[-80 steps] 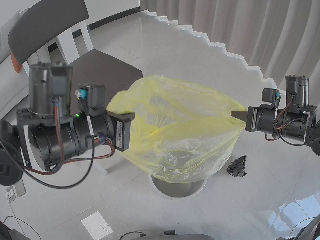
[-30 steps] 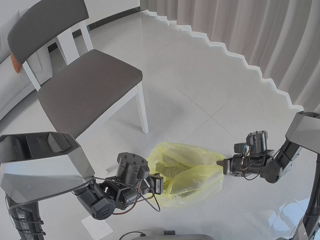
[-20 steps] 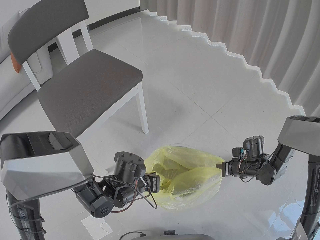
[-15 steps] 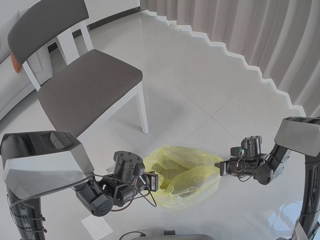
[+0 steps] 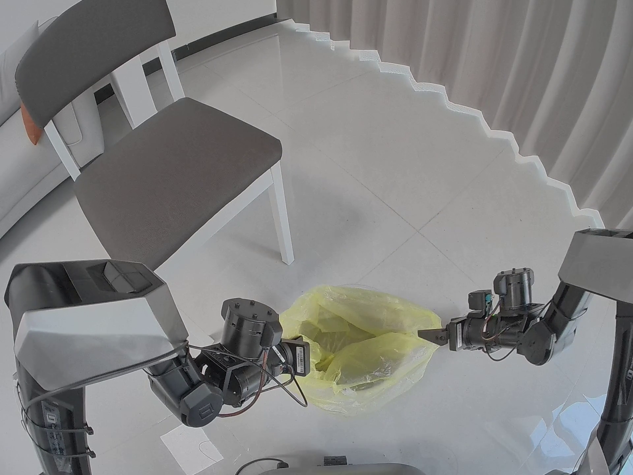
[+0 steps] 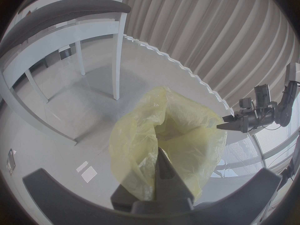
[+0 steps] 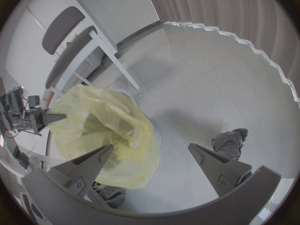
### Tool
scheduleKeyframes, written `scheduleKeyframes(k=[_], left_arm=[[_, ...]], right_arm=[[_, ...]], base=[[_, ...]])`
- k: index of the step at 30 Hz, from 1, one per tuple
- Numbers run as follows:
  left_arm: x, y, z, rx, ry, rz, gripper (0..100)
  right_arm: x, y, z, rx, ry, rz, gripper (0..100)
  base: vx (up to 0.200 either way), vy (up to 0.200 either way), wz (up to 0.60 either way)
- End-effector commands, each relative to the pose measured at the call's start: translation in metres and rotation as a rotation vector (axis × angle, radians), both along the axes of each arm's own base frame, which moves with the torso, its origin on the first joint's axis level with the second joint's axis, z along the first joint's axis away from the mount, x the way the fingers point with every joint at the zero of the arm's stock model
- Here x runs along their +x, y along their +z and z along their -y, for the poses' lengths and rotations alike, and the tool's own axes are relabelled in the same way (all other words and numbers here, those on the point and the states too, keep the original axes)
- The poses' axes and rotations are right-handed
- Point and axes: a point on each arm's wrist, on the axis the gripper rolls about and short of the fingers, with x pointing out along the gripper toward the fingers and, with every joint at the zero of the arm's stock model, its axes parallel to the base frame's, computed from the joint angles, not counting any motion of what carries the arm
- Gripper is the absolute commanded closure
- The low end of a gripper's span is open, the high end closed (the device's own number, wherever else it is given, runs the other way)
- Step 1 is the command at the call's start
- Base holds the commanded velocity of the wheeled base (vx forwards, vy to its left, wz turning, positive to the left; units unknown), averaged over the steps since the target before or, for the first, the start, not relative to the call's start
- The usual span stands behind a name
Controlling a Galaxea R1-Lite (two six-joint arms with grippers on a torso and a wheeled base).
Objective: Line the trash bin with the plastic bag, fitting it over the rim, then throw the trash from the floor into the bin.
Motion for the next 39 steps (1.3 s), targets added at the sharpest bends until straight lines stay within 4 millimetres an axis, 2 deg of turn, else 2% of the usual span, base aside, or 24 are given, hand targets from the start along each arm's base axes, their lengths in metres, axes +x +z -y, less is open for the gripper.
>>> scheduleKeyframes(k=[1, 5, 9, 10, 11, 12, 17, 22, 25, 29, 39], left_arm=[[0.000, 0.002, -0.001, -0.014, 0.001, 0.017, 100], [0.003, -0.001, -0.003, -0.019, 0.011, 0.026, 100], [0.003, -0.005, -0.003, -0.022, 0.013, 0.029, 100], [0.003, -0.005, -0.003, -0.023, 0.013, 0.030, 100], [0.002, -0.008, -0.005, -0.017, 0.013, 0.027, 100], [0.001, -0.011, -0.005, -0.013, 0.012, 0.024, 0], [-0.001, -0.012, -0.006, -0.017, 0.013, 0.025, 0], [-0.003, -0.011, -0.009, -0.020, 0.017, 0.032, 0], [-0.004, -0.012, -0.014, -0.009, 0.034, 0.026, 0], [-0.003, -0.006, -0.019, -0.019, 0.042, 0.052, 0], [-0.003, 0.002, -0.034, -0.029, 0.074, 0.091, 0]], right_arm=[[-0.018, 0.057, 0.026, 0.040, 0.010, 0.141, 0], [-0.016, 0.086, 0.023, 0.057, 0.025, 0.235, 0], [-0.014, 0.095, 0.000, 0.076, 0.095, 0.265, 0], [-0.014, 0.095, -0.001, 0.076, 0.097, 0.265, 0], [-0.013, 0.096, -0.012, 0.092, 0.139, 0.256, 0], [-0.013, 0.097, -0.018, 0.100, 0.163, 0.255, 0], [-0.006, 0.092, -0.039, 0.110, 0.227, 0.250, 0], [-0.003, 0.084, -0.050, 0.120, 0.283, 0.235, 0], [0.002, 0.064, -0.061, 0.093, 0.332, 0.215, 0], [0.003, 0.044, -0.064, 0.002, 0.404, 0.241, 0], [0.000, 0.036, -0.085, -0.181, 0.555, 0.343, 0]], base=[[0.000, 0.000, 0.00], [0.000, 0.000, 0.00], [0.000, 0.000, 0.00], [0.000, 0.000, 0.00], [0.000, 0.000, 0.00], [0.000, 0.000, 0.00], [0.000, 0.000, 0.00], [0.000, 0.000, 0.00], [0.000, 0.000, 0.00], [0.000, 0.000, 0.00], [0.000, 0.000, 0.00]])
